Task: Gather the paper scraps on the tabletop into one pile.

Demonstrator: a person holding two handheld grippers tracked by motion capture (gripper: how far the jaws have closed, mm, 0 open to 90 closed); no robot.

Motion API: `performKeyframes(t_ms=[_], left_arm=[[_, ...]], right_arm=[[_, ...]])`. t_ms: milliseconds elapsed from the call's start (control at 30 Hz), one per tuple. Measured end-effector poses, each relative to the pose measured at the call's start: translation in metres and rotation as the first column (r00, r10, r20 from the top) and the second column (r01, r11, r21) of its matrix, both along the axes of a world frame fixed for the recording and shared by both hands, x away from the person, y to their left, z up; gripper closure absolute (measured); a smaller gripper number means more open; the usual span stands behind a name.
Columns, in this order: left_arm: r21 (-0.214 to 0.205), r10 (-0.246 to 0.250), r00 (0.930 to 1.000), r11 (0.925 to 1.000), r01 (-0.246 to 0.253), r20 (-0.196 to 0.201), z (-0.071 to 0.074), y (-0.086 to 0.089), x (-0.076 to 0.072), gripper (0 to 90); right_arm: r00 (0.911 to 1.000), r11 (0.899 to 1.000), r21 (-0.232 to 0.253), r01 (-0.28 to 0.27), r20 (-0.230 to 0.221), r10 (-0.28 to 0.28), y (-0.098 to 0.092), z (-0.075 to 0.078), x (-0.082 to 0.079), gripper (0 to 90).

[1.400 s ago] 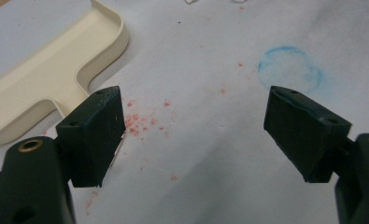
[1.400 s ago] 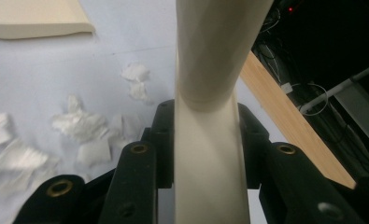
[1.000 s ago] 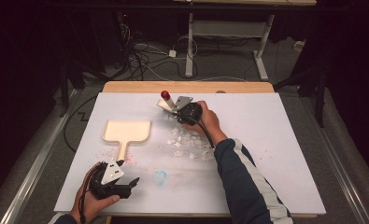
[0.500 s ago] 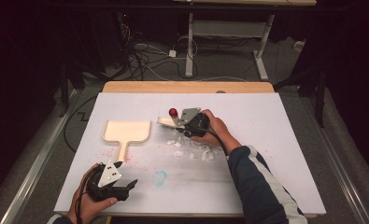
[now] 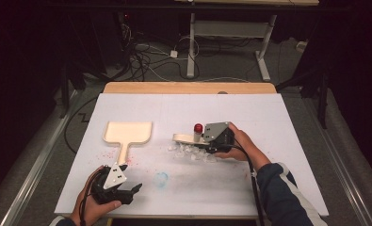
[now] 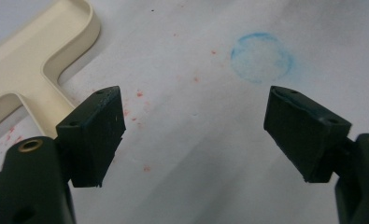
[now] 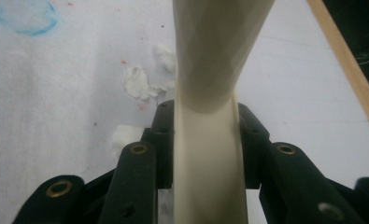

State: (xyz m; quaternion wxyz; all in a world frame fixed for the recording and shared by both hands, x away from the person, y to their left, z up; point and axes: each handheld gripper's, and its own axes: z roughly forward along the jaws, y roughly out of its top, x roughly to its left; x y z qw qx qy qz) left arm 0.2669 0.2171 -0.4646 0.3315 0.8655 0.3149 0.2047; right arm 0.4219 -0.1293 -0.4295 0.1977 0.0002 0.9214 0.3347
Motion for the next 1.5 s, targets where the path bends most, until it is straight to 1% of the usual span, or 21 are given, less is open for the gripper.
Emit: performKeyframes(t_ms=[167, 267, 333, 467, 567, 667, 733, 767, 867, 967, 1033, 1133, 1167, 1200, 1233, 1267, 1300, 1333, 1400, 1433, 1500], left_arm=[[0.028, 0.002, 0.9997, 0.9996, -0.002, 0.023, 0.001, -0.001, 0.001, 19.6], [0.057, -0.019, 0.9985, 0.9982, 0.016, 0.052, 0.003, -0.004, 0.001, 19.6], [0.056, -0.034, 0.9973, 0.998, 0.03, 0.066, 0.004, -0.005, 0.001, 19.5], [0.086, -0.059, 0.9927, 0.995, 0.05, 0.105, 0.006, -0.003, 0.0, 19.5], [0.086, -0.052, 0.9912, 0.9954, 0.041, 0.122, 0.007, 0.003, 0.001, 19.5], [0.072, -0.042, 0.9909, 0.9968, 0.033, 0.128, 0.008, 0.009, -0.001, 19.5], [0.067, -0.038, 0.991, 0.9973, 0.03, 0.129, 0.007, 0.012, -0.005, 19.5], [0.062, -0.034, 0.9914, 0.9977, 0.026, 0.127, 0.007, 0.014, -0.006, 19.5], [0.049, -0.012, 0.9924, 0.9988, 0.007, 0.123, 0.006, 0.018, -0.013, 19.5], [0.029, 0.013, 0.992, 0.9994, -0.017, 0.126, 0.006, 0.024, -0.021, 19.5], [0.016, 0.039, 0.9909, 0.999, -0.042, 0.129, 0.007, 0.029, -0.025, 19.5], [0.0, 0.06, 0.9871, 0.9981, -0.061, 0.148, 0.009, 0.032, -0.026, 19.5], [0.003, 0.063, 0.9865, 0.9979, -0.064, 0.151, 0.009, 0.031, -0.025, 19.5], [0.017, 0.062, 0.9869, 0.9978, -0.065, 0.149, 0.008, 0.03, -0.025, 19.5], [0.023, 0.059, 0.9879, 0.9978, -0.063, 0.143, 0.007, 0.03, -0.025, 19.5], [0.029, 0.053, 0.989, 0.9979, -0.057, 0.138, 0.006, 0.029, -0.024, 19.5], [0.037, 0.05, 0.9897, 0.9978, -0.055, 0.134, 0.005, 0.028, -0.024, 19.5], [0.051, 0.046, 0.9901, 0.9973, -0.053, 0.133, 0.004, 0.027, -0.024, 19.5], [0.062, 0.043, 0.9919, 0.9968, -0.05, 0.119, 0.003, 0.025, -0.025, 19.5], [0.067, 0.039, 0.9921, 0.9966, -0.048, 0.119, 0.002, 0.025, -0.025, 19.5], [0.071, 0.033, 0.9927, 0.9966, -0.041, 0.116, 0.002, 0.023, -0.025, 19.5]], right_arm=[[0.9966, 0.997, 0.032, 0.074, 0.033, -0.075, -0.008, 0.005, 0.001, 67.5], [0.9956, 0.996, 0.047, 0.076, 0.051, -0.079, -0.008, 0.009, 0.0, 67.5], [0.9949, 0.995, 0.057, 0.084, 0.051, -0.087, -0.008, 0.011, -0.002, 67.5], [0.9882, 0.992, 0.026, 0.12, 0.092, -0.122, -0.007, 0.017, -0.005, 67.5], [0.9858, 0.989, 0.057, 0.136, 0.092, -0.14, -0.009, 0.025, -0.008, 67.5], [0.9784, 0.977, 0.108, 0.181, 0.081, -0.19, -0.012, 0.035, -0.011, 67.5], [0.9702, 0.962, 0.149, 0.23, 0.042, -0.239, -0.014, 0.041, -0.013, 67.5], [0.9641, 0.95, 0.173, 0.261, 0.006, -0.266, -0.015, 0.044, -0.015, 67.5], [0.9481, 0.927, 0.2, 0.318, -0.071, -0.31, -0.014, 0.049, -0.022, 67.5], [0.9361, 0.914, 0.207, 0.35, -0.117, -0.332, -0.006, 0.049, -0.034, 67.5], [0.9225, 0.897, 0.224, 0.38, -0.162, -0.351, 0.0, 0.049, -0.041, 67.5], [0.8959, 0.862, 0.274, 0.426, -0.26, -0.36, 0.009, 0.045, -0.052, 67.5], [0.8792, 0.845, 0.292, 0.448, -0.315, -0.357, 0.014, 0.041, -0.057, 67.6], [0.8723, 0.838, 0.299, 0.457, -0.336, -0.355, 0.017, 0.038, -0.06, 67.5], [0.8565, 0.826, 0.304, 0.474, -0.377, -0.353, 0.022, 0.033, -0.064, 67.6], [0.8474, 0.824, 0.298, 0.482, -0.397, -0.353, 0.026, 0.029, -0.066, 67.5], [0.8436, 0.832, 0.278, 0.479, -0.408, -0.35, 0.032, 0.025, -0.069, 67.5], [0.8409, 0.833, 0.27, 0.483, -0.409, -0.354, 0.037, 0.022, -0.072, 67.5], [0.8312, 0.828, 0.27, 0.491, -0.429, -0.353, 0.044, 0.016, -0.075, 67.6], [0.8174, 0.821, 0.266, 0.506, -0.452, -0.357, 0.049, 0.011, -0.076, 67.5], [0.8036, 0.811, 0.26, 0.525, -0.466, -0.371, 0.055, 0.002, -0.076, 67.5]])
